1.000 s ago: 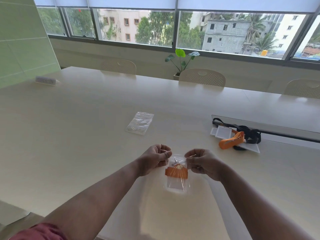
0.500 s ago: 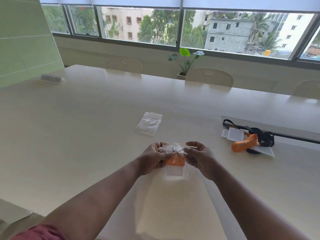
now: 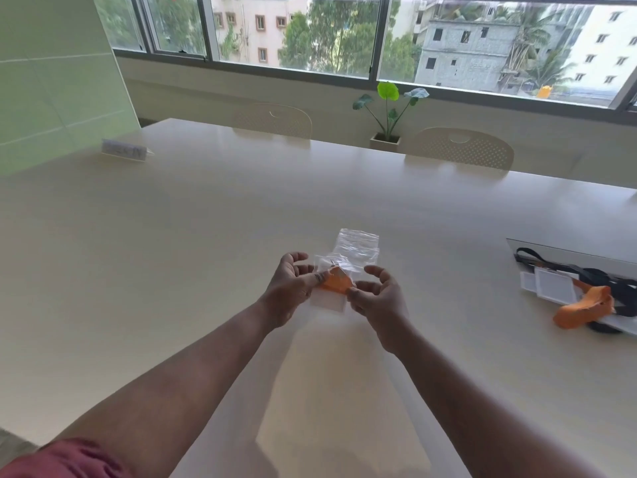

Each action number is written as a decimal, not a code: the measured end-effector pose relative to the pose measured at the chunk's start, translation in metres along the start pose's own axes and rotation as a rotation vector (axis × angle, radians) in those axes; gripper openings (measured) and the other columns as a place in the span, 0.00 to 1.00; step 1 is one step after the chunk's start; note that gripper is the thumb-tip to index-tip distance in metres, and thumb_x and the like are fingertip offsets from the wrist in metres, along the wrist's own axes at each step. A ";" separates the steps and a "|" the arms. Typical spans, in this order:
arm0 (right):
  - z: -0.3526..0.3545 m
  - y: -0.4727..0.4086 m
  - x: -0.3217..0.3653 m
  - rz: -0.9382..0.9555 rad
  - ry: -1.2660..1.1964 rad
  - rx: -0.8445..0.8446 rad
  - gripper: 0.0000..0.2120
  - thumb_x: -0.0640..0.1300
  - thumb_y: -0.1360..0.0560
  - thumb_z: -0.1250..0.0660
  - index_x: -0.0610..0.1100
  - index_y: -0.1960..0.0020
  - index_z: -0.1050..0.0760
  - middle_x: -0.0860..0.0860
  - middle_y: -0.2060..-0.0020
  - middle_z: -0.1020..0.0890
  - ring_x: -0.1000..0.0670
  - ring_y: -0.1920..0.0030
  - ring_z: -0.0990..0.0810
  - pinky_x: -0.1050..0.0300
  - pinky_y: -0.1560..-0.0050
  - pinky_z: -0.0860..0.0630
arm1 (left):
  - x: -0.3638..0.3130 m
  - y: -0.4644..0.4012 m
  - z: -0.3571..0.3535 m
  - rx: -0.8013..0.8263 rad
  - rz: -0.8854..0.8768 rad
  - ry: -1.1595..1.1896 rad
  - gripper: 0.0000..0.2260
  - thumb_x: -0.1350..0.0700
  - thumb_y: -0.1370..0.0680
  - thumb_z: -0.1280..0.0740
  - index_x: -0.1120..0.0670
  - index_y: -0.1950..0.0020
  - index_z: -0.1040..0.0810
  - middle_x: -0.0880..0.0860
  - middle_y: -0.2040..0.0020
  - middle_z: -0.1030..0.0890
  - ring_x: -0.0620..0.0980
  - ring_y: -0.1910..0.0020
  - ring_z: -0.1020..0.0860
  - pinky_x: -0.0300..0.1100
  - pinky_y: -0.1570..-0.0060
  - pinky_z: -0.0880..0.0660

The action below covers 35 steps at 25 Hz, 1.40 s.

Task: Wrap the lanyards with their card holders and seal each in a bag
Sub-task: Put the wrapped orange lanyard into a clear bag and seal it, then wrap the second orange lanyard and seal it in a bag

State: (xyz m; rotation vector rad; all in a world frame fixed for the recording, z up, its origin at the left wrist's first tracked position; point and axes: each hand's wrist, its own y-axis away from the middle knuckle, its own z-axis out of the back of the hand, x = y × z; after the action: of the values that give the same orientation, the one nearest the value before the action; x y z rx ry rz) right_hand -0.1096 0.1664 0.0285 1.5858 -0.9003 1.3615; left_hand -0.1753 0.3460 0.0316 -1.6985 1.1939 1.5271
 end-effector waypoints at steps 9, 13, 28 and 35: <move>-0.091 -0.054 0.000 0.138 0.406 -0.053 0.12 0.42 0.27 0.26 0.53 0.45 0.21 0.53 0.61 0.14 0.63 0.68 0.18 0.71 0.74 0.30 | -0.010 -0.052 0.065 -0.111 -0.214 -0.371 0.20 0.59 0.26 0.22 0.52 0.39 0.26 0.52 0.44 0.18 0.50 0.47 0.16 0.44 0.46 0.18; -0.123 -0.075 -0.001 0.241 0.586 -0.033 0.13 0.41 0.28 0.28 0.49 0.44 0.18 0.54 0.55 0.15 0.64 0.61 0.17 0.75 0.65 0.30 | -0.020 -0.079 0.088 -0.176 -0.242 -0.529 0.17 0.57 0.25 0.24 0.49 0.41 0.25 0.48 0.47 0.18 0.47 0.49 0.17 0.42 0.47 0.20; -0.132 -0.087 -0.006 0.210 0.662 0.041 0.16 0.40 0.26 0.29 0.44 0.38 0.19 0.49 0.44 0.16 0.52 0.53 0.17 0.62 0.51 0.23 | -0.019 -0.096 0.099 -0.299 -0.379 -0.831 0.09 0.57 0.23 0.27 0.57 0.45 0.21 0.53 0.45 0.20 0.53 0.44 0.22 0.39 0.45 0.29; -0.077 -0.062 0.008 0.278 0.676 -0.074 0.15 0.39 0.25 0.30 0.42 0.39 0.18 0.49 0.41 0.15 0.53 0.46 0.16 0.66 0.44 0.25 | -0.004 -0.070 0.039 -0.253 -0.712 -0.966 0.05 0.59 0.25 0.27 0.56 0.51 0.18 0.57 0.37 0.20 0.57 0.34 0.25 0.49 0.31 0.32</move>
State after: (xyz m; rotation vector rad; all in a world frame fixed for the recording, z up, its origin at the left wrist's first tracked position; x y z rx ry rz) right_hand -0.0812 0.2612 0.0324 0.8533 -0.7441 1.8712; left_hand -0.1319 0.4121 0.0170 -1.0468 -0.0981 1.6900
